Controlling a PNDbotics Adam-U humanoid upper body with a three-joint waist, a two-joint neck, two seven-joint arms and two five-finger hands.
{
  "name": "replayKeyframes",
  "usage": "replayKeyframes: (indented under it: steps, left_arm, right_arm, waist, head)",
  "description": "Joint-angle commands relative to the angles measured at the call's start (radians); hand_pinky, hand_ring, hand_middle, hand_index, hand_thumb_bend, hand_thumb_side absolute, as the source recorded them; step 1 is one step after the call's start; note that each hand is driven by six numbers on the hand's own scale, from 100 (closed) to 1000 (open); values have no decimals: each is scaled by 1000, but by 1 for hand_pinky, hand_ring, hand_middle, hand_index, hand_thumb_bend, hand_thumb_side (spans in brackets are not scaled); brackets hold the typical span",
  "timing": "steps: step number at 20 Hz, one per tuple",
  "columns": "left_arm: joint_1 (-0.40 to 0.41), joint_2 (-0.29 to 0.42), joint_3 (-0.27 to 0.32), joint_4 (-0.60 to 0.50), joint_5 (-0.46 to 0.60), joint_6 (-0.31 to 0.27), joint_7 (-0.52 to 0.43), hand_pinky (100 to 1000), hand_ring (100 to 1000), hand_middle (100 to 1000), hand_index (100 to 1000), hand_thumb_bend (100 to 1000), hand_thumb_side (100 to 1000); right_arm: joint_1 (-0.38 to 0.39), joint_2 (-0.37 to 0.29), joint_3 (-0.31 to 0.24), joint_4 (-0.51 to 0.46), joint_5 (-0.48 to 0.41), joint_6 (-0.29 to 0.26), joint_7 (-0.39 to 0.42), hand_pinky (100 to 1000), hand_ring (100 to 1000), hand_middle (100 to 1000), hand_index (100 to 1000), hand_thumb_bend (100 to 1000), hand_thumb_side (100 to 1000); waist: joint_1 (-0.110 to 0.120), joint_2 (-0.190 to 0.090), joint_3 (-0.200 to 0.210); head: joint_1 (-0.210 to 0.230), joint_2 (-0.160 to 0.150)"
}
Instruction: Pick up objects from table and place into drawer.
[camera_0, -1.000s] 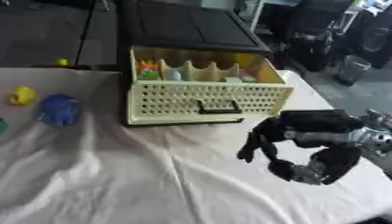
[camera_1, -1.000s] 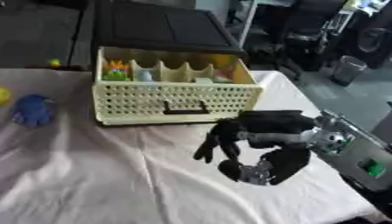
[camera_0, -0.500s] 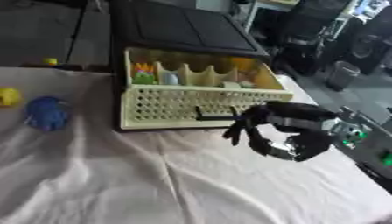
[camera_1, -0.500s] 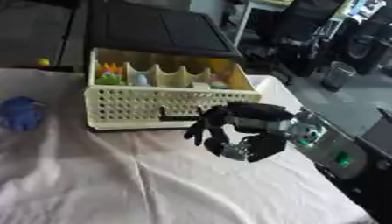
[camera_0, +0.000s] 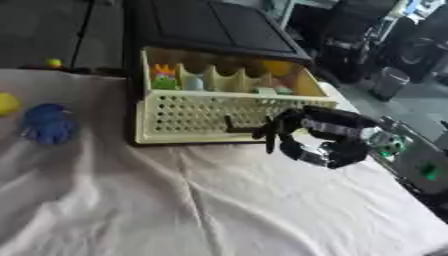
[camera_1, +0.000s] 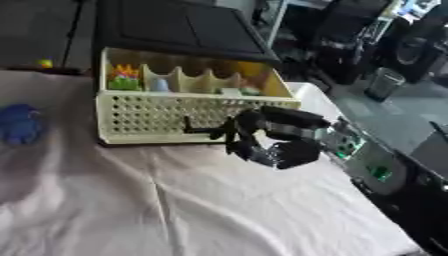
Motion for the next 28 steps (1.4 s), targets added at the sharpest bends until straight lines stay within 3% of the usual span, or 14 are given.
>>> replayKeyframes:
  steps: [1, 8, 28]
  left_arm:
    - [-10, 2, 1, -19, -4, -2, -10, 436, 601, 605, 959, 152, 980]
    - [-15, 1, 0, -19, 8, 2, -26, 442, 603, 607, 960, 157, 978]
    - [-18, -3, -1, -19, 2, 4, -49, 451, 570, 605, 960, 160, 994]
  right_arm:
    - [-13, -18, -4, -21, -19, 9, 23, 274, 318, 612, 895, 100, 1000]
    - [-22, -21, 6, -102, -46, 62, 71, 257, 304, 636, 901, 100, 1000]
    - [-35, -7, 1, -57, -12, 85, 58, 262, 314, 769, 947, 100, 1000]
  waist:
    - [2, -18, -1]
    - [-9, -26, -1]
    - [-41, 6, 20]
  head:
    - [0, 0]
    - [-10, 6]
    - [-27, -8]
